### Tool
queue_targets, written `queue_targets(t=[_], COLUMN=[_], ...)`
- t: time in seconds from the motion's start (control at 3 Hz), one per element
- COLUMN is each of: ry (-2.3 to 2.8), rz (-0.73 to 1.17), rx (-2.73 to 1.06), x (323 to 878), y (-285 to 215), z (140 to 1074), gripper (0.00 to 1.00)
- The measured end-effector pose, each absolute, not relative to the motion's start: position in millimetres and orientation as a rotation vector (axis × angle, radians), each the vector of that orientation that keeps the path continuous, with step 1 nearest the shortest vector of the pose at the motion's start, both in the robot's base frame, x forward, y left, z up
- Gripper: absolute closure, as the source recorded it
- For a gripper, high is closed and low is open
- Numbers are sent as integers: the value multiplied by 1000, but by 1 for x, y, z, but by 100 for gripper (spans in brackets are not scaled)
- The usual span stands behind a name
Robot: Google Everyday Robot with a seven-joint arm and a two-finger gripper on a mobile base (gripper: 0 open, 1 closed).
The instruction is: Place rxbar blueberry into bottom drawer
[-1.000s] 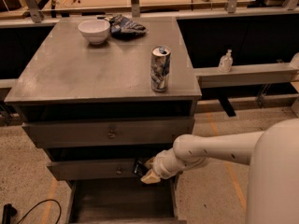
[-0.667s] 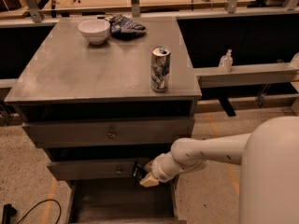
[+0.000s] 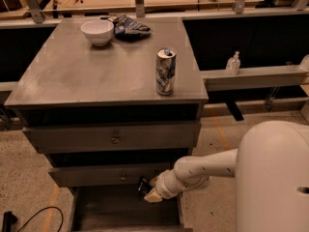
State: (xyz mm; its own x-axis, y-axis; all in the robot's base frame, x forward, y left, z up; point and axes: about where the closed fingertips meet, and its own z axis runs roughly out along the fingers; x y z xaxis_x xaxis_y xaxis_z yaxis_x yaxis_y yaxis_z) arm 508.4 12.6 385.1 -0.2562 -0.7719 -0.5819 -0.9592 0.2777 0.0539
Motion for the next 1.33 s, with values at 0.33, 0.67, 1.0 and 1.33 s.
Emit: queue_targets(t=[0.33,0.67,1.0,1.33], ry=[2117,2133,2142,2145], rz=[535,545,540,534], rx=[-1587,-1627,-1664,-1656], x=[512,511,518,527], y=[12,11,10,9], z=[354,322,291,277], gripper=[100,86,62,39])
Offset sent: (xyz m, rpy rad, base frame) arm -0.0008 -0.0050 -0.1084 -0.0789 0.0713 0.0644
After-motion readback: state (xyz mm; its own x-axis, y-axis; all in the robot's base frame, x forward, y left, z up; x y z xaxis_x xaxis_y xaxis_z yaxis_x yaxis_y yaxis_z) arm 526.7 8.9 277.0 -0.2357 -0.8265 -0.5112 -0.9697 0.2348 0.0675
